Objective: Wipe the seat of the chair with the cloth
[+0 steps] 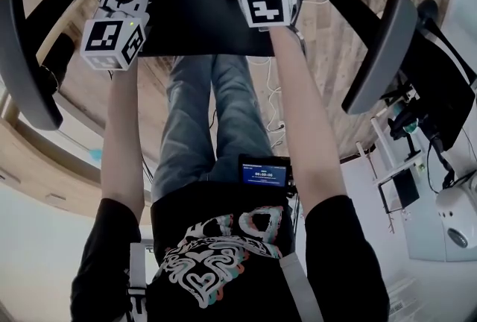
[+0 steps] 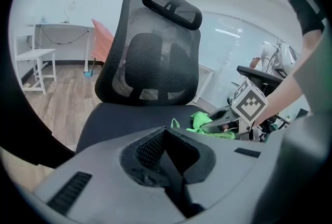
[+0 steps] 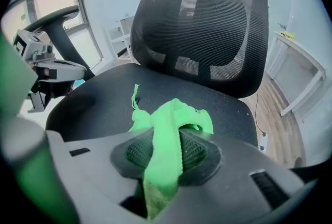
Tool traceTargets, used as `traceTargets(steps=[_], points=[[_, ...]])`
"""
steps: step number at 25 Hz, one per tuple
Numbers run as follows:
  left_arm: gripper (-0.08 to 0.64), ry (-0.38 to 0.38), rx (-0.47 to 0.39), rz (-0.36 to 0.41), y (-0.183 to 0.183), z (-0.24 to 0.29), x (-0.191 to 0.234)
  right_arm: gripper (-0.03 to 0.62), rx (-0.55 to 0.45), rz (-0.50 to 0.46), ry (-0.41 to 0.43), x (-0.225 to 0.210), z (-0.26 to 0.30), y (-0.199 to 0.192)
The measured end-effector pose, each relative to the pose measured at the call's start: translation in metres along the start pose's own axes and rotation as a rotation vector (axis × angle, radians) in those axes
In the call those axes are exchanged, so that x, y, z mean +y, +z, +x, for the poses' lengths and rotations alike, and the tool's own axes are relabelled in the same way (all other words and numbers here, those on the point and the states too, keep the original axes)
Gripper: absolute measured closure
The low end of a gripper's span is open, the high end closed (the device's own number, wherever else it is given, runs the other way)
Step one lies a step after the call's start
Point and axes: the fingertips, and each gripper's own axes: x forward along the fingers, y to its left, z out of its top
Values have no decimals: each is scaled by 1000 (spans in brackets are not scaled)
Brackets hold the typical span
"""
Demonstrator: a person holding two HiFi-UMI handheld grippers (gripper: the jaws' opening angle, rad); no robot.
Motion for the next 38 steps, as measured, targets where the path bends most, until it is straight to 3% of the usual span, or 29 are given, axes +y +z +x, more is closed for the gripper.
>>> traceTargets(steps=[4,9,14,26,38], points=[[558,14,-6,-13,0,-2,4,492,-39,63,32,-3,2,2],[560,8,2,-13,-4,-4,4,492,-29,67,44,3,7,4],[558,16,-4,-17,-3,-6,7,492,-38,75,104,41,19,20],[558,140,10,-67,-15,-26,44,492,-35,-122,337,182,29,52],[558,138,23,-57,-17,-22,52,492,-54,-281,331,178,32,54]])
